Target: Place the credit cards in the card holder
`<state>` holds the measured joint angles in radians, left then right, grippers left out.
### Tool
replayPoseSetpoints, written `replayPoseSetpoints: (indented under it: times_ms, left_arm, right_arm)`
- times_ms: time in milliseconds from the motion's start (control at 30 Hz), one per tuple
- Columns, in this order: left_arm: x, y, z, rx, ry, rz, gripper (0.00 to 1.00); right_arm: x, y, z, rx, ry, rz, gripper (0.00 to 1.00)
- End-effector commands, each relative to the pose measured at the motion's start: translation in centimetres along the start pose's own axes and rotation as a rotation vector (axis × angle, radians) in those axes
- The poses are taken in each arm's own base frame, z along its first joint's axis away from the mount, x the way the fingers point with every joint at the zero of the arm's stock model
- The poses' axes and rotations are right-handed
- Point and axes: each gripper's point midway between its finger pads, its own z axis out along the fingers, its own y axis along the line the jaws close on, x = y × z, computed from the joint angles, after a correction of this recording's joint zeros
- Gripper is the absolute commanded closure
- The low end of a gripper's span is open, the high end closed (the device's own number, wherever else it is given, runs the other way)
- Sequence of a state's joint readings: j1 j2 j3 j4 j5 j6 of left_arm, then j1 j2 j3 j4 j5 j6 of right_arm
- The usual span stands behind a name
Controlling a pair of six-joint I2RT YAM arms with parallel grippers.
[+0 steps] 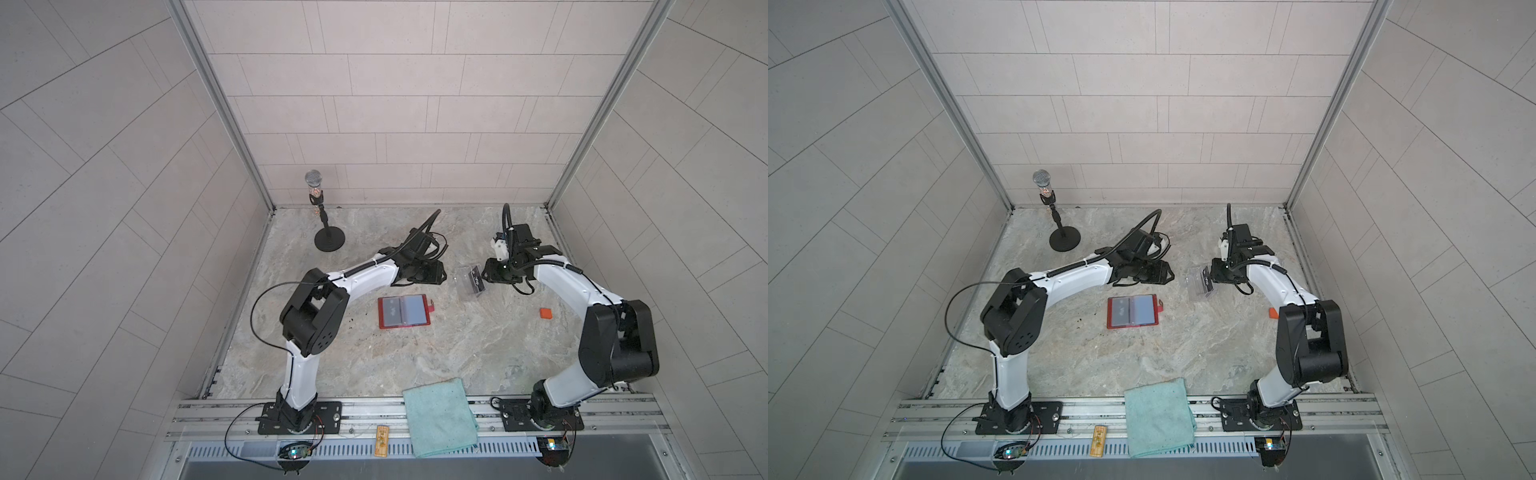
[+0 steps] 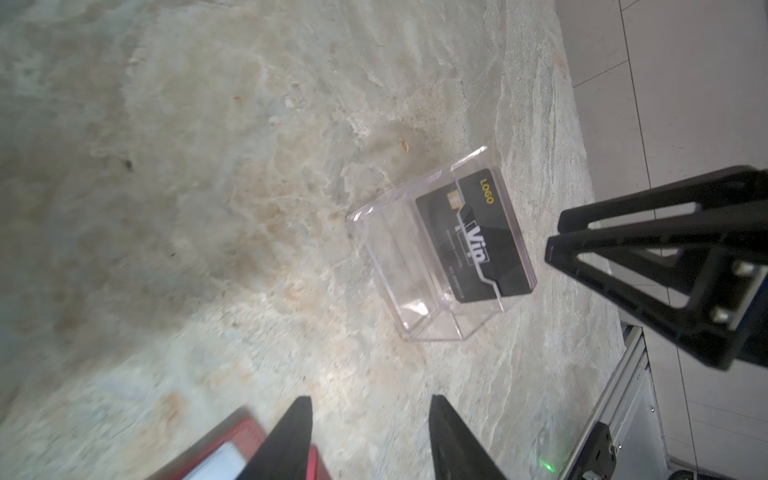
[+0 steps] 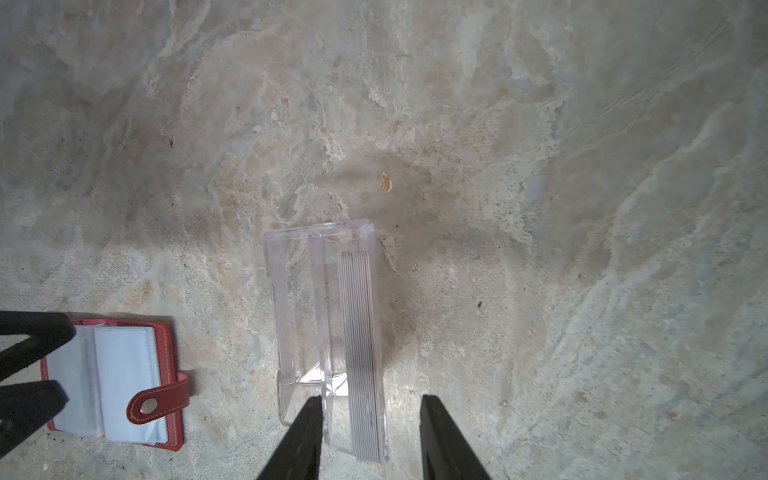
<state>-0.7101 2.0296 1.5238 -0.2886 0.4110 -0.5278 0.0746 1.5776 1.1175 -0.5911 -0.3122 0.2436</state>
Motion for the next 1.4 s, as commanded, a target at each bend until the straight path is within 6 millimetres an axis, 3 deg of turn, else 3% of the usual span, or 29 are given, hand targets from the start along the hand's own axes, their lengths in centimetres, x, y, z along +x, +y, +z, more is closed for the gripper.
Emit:
replayPoseSetpoints:
  times_ms: [0, 167, 400, 933, 1367]
  left_arm:
    - [0.6, -0.5, 1.9, -0.008, 0.074, -0.035, 0.46]
    - [-0.1, -2.2, 4.7, 0.041, 0.109, -0.033, 0.42]
    - [-0.7, -2.4, 7.4, 0.062, 0.141, -0.075, 0.41]
    - [-0.1, -1.6, 9.5, 0.059, 0.178, -0.114, 0.45]
    - [1.6, 0.7, 10.1, -0.022, 0.214, -0.124, 0.52]
  right_arm:
    - [0.1, 0.1, 0.3, -0.019, 0.033, -0.021, 0.55]
    - [-0.3, 0.4, 1.0, -0.044, 0.046, -0.025, 0.54]
    - [-0.7, 0.2, 2.0, -0.037, 0.065, -0.021, 0.54]
    - [-0.2, -0.7, 3.1, 0.009, 0.117, -0.040, 0.55]
    - [0.1, -1.4, 3.7, 0.098, 0.143, -0.073, 0.56]
